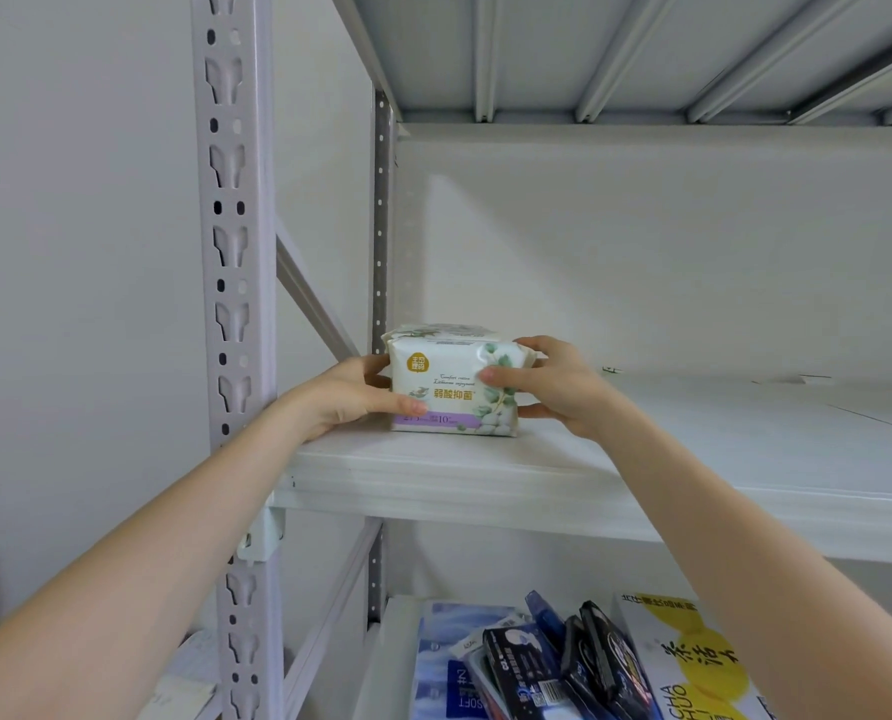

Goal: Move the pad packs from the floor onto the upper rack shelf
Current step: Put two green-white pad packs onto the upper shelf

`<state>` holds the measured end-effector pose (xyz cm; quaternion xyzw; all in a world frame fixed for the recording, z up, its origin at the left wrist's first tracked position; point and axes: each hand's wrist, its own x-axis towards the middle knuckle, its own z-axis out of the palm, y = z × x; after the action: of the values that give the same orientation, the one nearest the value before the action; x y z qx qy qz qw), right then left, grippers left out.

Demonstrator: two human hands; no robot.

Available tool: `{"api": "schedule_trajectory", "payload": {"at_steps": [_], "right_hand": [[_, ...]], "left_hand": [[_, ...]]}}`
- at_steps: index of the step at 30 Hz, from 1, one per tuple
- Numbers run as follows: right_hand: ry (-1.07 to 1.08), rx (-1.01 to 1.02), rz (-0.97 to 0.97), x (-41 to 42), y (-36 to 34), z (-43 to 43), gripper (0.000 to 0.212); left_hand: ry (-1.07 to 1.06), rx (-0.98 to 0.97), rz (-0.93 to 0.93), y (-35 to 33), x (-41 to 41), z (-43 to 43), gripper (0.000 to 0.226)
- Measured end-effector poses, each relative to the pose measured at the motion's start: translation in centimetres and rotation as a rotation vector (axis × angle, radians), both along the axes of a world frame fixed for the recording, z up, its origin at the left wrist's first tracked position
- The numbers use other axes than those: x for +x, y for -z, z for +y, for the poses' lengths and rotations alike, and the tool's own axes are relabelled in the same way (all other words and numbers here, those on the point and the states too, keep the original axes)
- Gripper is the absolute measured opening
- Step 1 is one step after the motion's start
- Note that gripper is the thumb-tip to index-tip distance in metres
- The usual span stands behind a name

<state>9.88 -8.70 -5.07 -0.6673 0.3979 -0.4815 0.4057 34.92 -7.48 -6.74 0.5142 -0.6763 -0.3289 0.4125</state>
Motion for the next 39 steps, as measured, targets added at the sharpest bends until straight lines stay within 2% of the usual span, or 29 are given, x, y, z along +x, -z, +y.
{"api": "schedule_trajectory", "payload": {"at_steps": [5,11,16,18,20,22,24,28,35,39], "right_hand": [[0.000,-0.013,-0.028,0.6,0.7,-0.2,0.065],[-0.036,-0.023,-0.014,0.7,1.2,-0.4,0.069],[-0.054,-0.055,0.004,0.8,1.6,-0.1,0.057],[-0.025,-0.069,0.030,0.9,1.9,-0.2,0.052],[0.044,-0.097,0.093,1.0,2.1,0.2,0.058],[0.145,-0.134,0.170,0.8,2.3,0.7,0.071],[0.242,-0.189,0.226,0.4,2.4,1.9,0.074],[0.390,-0.338,0.359,-0.3,3.2,4.8,0.069],[0.644,-0.546,0.698,-1.8,6.2,10.2,0.066],[0.719,-0.569,0.839,-3.5,8.5,13.7,0.066]], "left_hand": [[-0.014,-0.016,0.054,0.1,-0.2,0.3,0.064],[-0.037,-0.019,0.064,0.2,-0.1,0.8,0.056],[-0.072,-0.047,0.055,0.5,-0.3,1.2,0.048],[-0.096,-0.067,0.043,0.8,-0.5,1.4,0.048],[-0.137,-0.076,0.038,1.0,-0.7,1.7,0.051],[-0.203,-0.093,-0.009,1.1,-0.7,2.6,0.066],[-0.297,-0.128,-0.088,1.5,-0.6,3.2,0.086],[-0.472,-0.254,-0.355,2.2,-1.8,5.9,0.078],[-0.591,-0.566,-0.771,6.0,-2.4,10.5,0.066],[-0.621,-0.665,-0.887,8.8,-3.3,13.0,0.065]]}}
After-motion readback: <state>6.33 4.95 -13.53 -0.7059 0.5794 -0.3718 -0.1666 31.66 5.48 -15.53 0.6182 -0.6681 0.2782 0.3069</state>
